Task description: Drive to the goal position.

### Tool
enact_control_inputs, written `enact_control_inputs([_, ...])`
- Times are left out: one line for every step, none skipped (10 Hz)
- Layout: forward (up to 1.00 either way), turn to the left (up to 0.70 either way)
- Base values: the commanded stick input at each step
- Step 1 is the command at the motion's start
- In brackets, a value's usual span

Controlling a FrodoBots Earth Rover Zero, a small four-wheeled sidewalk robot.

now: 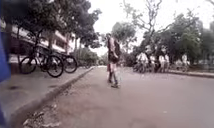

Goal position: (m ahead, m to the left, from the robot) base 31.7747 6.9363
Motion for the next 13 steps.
enact_control_inputs([0.0,-0.45])
enact_control_inputs([0.0,-0.09])
enact_control_inputs([0.0,0.0])
enact_control_inputs([0.0,0.0])
enact_control_inputs([0.39,0.0])
enact_control_inputs([0.7,0.0])
enact_control_inputs([0.7,0.0])
enact_control_inputs([0.7,0.0])
enact_control_inputs([0.7,0.0])
enact_control_inputs([0.7,0.0])
enact_control_inputs([0.7,0.0])
enact_control_inputs([0.7,0.0])
enact_control_inputs([0.7,0.0])
